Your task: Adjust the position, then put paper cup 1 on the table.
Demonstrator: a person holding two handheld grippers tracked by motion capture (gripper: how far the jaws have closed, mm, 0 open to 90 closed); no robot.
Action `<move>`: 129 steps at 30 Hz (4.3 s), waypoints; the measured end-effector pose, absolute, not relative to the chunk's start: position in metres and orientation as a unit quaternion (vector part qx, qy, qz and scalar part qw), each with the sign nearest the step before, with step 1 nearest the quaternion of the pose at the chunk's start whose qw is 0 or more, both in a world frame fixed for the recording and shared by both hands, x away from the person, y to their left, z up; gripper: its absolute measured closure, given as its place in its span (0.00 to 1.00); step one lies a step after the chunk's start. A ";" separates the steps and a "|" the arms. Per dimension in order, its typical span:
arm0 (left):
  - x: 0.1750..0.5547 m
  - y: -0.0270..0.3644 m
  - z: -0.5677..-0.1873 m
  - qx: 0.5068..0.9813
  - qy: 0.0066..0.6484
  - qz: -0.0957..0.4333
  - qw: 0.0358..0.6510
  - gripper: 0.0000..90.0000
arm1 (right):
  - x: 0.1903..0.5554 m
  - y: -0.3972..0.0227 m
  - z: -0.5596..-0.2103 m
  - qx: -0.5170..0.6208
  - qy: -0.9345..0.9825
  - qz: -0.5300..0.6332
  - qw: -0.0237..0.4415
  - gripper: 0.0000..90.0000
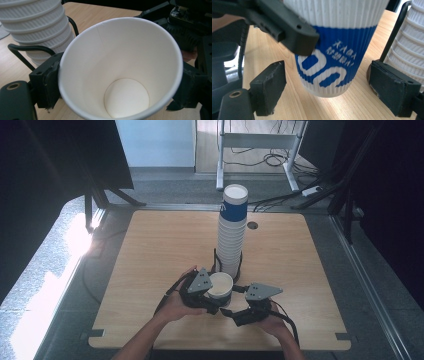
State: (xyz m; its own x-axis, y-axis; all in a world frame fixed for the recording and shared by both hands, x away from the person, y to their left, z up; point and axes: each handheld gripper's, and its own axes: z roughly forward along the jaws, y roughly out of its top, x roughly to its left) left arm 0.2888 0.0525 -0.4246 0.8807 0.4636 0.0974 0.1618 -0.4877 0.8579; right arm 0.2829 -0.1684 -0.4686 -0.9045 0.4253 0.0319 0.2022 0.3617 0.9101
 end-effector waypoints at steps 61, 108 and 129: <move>0.261 0.117 -0.443 0.771 0.315 0.183 0.522 0.07 | 0.288 -0.199 -0.461 0.240 0.764 0.561 0.209 0.29; 0.266 0.119 -0.452 0.780 0.336 0.167 0.501 0.08 | 0.370 -0.302 -0.483 0.435 0.722 0.452 0.292 0.29; 0.266 0.115 -0.457 0.786 0.333 0.163 0.496 0.08 | 0.388 -0.297 -0.509 0.458 0.747 0.386 0.287 0.29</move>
State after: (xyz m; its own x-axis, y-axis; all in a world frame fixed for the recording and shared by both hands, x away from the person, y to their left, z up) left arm 0.2657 0.1154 -0.4569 0.7255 0.6841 -0.0746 0.3617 -0.2869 0.8870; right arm 0.3880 -0.2971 -0.5089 -0.4154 0.9065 -0.0750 0.4631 0.2818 0.8403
